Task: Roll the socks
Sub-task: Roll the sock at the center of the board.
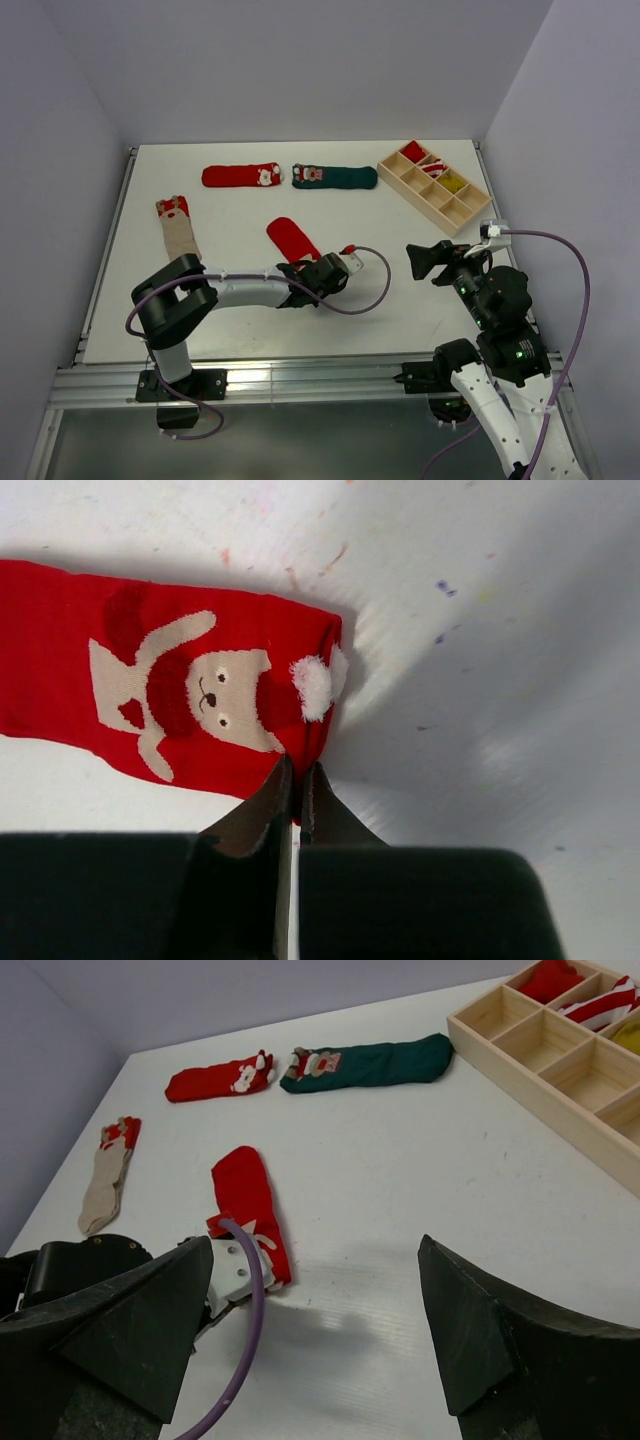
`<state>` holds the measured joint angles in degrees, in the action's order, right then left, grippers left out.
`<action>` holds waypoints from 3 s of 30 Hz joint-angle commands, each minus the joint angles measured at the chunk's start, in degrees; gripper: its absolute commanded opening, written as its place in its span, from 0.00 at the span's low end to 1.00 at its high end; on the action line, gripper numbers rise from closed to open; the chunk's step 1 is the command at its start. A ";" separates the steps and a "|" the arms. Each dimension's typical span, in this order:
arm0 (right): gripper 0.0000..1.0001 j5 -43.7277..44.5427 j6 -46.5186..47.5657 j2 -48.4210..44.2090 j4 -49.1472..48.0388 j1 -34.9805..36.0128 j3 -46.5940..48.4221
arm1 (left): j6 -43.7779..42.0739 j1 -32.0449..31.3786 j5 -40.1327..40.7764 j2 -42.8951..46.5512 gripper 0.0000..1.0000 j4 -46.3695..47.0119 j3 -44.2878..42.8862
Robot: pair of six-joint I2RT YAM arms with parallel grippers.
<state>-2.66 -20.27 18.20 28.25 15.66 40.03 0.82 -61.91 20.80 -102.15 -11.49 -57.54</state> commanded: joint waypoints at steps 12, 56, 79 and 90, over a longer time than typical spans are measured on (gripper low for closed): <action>0.81 -10.61 -0.47 5.00 -4.34 0.51 -1.62 | 19.21 11.53 -27.88 3.97 0.00 3.05 1.55; 0.37 -5.34 -21.83 69.43 -46.44 21.08 -6.20 | 53.93 31.68 -58.50 -1.47 0.00 31.43 16.85; 0.34 -7.89 -23.76 71.71 -50.58 21.17 -3.65 | 52.18 31.76 -58.50 -2.27 0.00 27.48 14.82; 0.28 -7.63 -23.76 73.03 -49.34 22.13 -1.27 | 51.91 31.68 -58.59 -2.88 0.00 26.34 13.77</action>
<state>-10.74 -43.90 91.42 -20.10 37.01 36.10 54.11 -30.39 -37.30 -103.98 15.53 -42.24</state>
